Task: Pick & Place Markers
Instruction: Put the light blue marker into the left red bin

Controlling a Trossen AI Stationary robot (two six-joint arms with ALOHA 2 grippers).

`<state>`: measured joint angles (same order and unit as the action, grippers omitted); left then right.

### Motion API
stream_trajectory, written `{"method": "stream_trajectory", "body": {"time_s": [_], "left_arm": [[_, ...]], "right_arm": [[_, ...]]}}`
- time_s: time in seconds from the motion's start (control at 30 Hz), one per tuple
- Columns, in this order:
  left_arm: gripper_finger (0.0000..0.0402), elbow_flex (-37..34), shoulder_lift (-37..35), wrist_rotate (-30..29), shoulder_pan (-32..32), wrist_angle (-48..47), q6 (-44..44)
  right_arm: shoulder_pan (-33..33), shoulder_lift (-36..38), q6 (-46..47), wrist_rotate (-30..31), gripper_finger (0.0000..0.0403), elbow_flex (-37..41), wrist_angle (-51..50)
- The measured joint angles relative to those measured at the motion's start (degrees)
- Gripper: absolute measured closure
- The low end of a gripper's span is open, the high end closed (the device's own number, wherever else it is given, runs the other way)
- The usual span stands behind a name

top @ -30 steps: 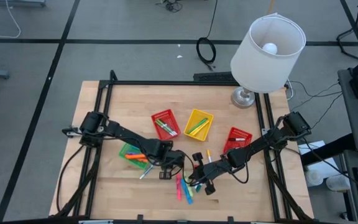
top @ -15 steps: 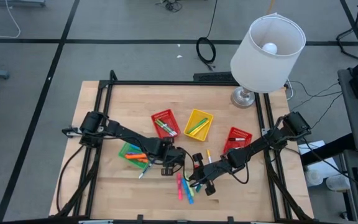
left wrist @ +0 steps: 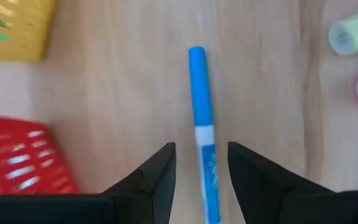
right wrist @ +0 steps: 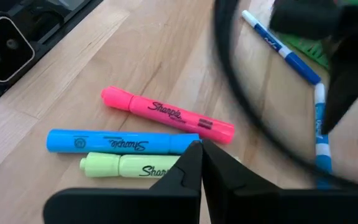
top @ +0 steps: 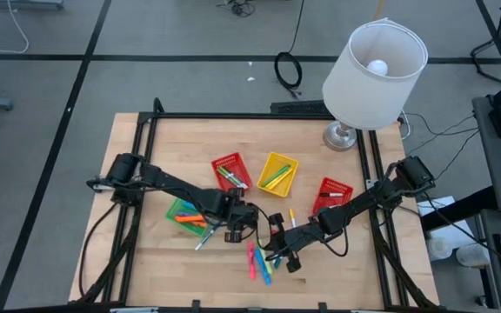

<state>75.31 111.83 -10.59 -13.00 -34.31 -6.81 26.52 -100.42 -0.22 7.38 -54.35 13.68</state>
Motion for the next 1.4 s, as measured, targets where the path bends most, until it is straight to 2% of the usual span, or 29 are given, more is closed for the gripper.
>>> {"method": "stream_trajectory", "body": {"time_s": [0.17, 0.3, 0.43, 0.53, 0.63, 0.8, 0.9, 1.03, 1.23, 1.4], "left_arm": [[0.0247, 0.1, -6.6, 1.1, 0.0, -0.7, 1.4], [0.0258, 0.2, -16.1, 2.0, -1.9, -5.5, 2.1], [0.0322, -1.1, -28.0, -3.2, -6.7, -9.1, 2.2], [0.0384, -4.7, -38.8, -7.0, -11.8, -6.6, 1.5], [0.0390, -11.9, -49.6, -12.2, -17.3, -0.2, 0.5], [0.0397, -27.7, -66.6, -20.5, -24.6, 11.6, 0.7], [0.0395, -38.6, -75.4, -24.2, -26.4, 21.9, 3.8], [0.0398, -51.4, -84.0, -25.5, -25.3, 34.2, 6.3], [0.0399, -63.6, -95.1, -30.4, -25.7, 37.0, 5.4], [0.0399, -68.8, -100.2, -30.7, -25.8, 36.9, 5.6]], "right_arm": [[0.0, 0.0, 0.0, -0.1, 0.0403, 0.0, -0.2], [0.0, 0.0, 0.0, -0.1, 0.0403, 0.0, -0.3], [0.0, 0.0, 0.8, 0.0, 0.0403, 0.0, -0.3], [0.0, 0.0, 1.1, 0.0, 0.0403, 0.0, -0.2], [0.0, 0.0, 1.1, 0.0, 0.0403, 0.0, -0.2], [-0.7, 0.0, 0.7, 0.1, 0.0403, 0.0, 0.6], [-1.4, 0.0, -0.1, 0.1, 0.0403, 0.0, 3.2], [-2.1, 0.0, -2.3, 0.1, 0.0403, 0.0, 5.9], [-4.4, 0.0, -3.9, 0.1, 0.0403, 0.0, 7.9], [-6.5, 0.0, -4.7, 0.1, 0.0403, 0.0, 8.8]]}}
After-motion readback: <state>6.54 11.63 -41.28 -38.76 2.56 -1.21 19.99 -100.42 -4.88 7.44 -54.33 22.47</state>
